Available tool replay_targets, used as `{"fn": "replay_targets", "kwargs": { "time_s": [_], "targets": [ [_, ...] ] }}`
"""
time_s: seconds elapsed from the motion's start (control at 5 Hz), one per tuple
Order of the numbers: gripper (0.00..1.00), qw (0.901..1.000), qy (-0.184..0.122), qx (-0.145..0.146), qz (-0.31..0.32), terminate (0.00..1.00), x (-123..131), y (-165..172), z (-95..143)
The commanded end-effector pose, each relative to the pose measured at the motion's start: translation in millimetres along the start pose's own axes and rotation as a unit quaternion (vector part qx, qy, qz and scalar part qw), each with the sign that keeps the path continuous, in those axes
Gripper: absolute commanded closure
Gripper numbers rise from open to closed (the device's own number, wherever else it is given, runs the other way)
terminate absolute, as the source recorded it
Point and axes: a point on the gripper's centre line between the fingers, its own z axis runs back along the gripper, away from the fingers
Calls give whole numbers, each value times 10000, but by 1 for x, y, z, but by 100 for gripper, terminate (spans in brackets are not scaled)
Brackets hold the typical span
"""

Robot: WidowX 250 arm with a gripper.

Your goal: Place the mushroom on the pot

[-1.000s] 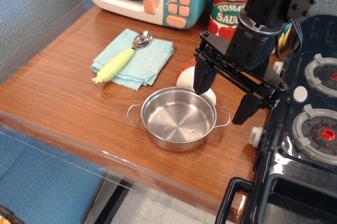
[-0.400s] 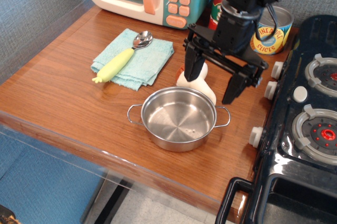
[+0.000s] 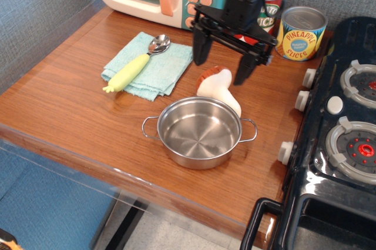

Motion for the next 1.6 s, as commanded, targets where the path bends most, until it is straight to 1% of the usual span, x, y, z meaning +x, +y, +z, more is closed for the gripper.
{"fn": "replay_targets", "kwargs": {
  "time_s": [0.0,0.2,0.4,0.8,1.0,1.2,1.4],
  "targets": [
    [0,9988,-17,199,457,0,5,29,-4],
    [0,9966,286,169,759,0,2,30,-28],
    [0,9939,251,81,1066,0,4,29,-38],
    [0,9929,168,138,1168,0,18,31,-45],
    [100,9923,100,157,1228,0,22,33,-52],
    [100,9945,1,138,1040,0,24,31,-43],
    [100,9948,-598,145,815,0,29,28,-9]
  ]
}}
